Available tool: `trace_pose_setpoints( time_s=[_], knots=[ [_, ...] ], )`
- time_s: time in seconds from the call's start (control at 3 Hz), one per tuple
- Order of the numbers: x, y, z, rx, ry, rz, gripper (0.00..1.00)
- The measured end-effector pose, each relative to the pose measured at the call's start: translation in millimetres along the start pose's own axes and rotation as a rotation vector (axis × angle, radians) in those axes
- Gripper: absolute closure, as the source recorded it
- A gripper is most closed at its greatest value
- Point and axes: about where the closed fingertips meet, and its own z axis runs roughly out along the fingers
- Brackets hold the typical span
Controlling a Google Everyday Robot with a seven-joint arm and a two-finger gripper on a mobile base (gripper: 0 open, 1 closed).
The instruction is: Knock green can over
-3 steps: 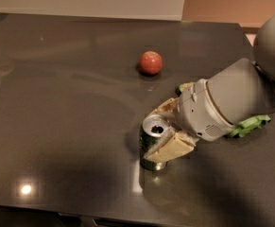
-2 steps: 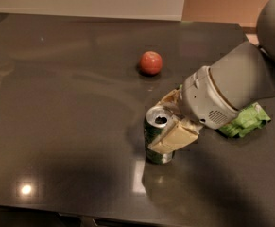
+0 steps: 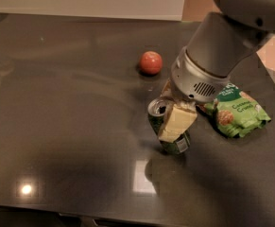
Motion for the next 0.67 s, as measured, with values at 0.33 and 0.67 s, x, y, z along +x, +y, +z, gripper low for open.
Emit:
trace_pose_setpoints(
  time_s=[0.33, 0.67],
  knots=[
    [7.0, -8.9, 8.9, 0.002, 0.173, -0.048, 1.0],
    [6.0, -14.6, 17.7, 0.022, 0.297, -0.095, 1.0]
  ],
)
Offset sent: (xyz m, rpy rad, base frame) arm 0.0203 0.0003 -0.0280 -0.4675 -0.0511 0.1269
